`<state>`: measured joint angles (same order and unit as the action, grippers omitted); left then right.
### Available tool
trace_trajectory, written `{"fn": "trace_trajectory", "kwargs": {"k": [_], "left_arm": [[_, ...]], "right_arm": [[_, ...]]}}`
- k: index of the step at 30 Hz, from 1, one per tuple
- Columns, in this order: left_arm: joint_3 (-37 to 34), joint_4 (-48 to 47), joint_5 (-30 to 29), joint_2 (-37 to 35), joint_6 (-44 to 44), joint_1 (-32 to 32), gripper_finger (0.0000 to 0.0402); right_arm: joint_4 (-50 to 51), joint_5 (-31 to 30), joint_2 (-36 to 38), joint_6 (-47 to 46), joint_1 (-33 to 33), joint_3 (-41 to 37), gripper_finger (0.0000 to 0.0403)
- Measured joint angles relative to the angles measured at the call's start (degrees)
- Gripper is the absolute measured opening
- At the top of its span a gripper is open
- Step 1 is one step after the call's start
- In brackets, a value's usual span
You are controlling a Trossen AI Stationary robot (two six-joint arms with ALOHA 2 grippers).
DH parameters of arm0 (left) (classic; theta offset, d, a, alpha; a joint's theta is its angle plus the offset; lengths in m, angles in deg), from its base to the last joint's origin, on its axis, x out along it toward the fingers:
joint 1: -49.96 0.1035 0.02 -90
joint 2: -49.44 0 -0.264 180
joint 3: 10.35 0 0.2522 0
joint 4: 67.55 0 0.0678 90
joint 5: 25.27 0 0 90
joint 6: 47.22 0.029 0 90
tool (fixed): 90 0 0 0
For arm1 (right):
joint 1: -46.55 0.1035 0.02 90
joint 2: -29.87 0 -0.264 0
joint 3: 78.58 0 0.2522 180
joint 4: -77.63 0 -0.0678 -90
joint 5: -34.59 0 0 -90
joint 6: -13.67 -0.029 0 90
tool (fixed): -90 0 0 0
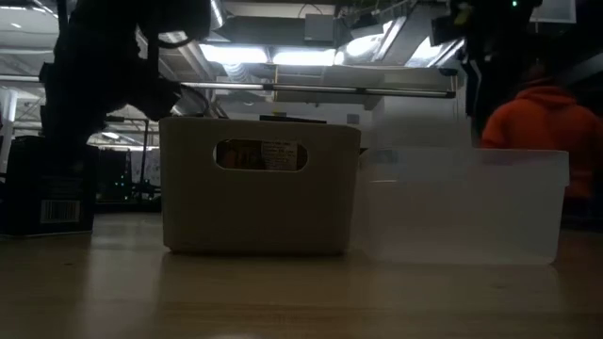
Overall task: Sort spices by type
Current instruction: Put the left black seasoning can into the transparent bin
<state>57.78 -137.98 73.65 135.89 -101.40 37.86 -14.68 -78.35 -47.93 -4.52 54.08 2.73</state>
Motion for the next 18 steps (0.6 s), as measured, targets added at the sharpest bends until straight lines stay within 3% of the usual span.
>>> {"fn": "trace_trajectory", "kwargs": {"k": [8,18], "left_arm": [[0.0,0.3,0.0,2.2,1.9,0.0,0.0238],[0.0,0.2,0.8,2.2,3.1,0.0,0.0109]], "right_arm": [[-3.6,0.0,0.0,-0.6,0.0,-5.3,0.0183],[-5.7,0.0,0.5,-3.0,0.0,-9.0,0.0183]]}}
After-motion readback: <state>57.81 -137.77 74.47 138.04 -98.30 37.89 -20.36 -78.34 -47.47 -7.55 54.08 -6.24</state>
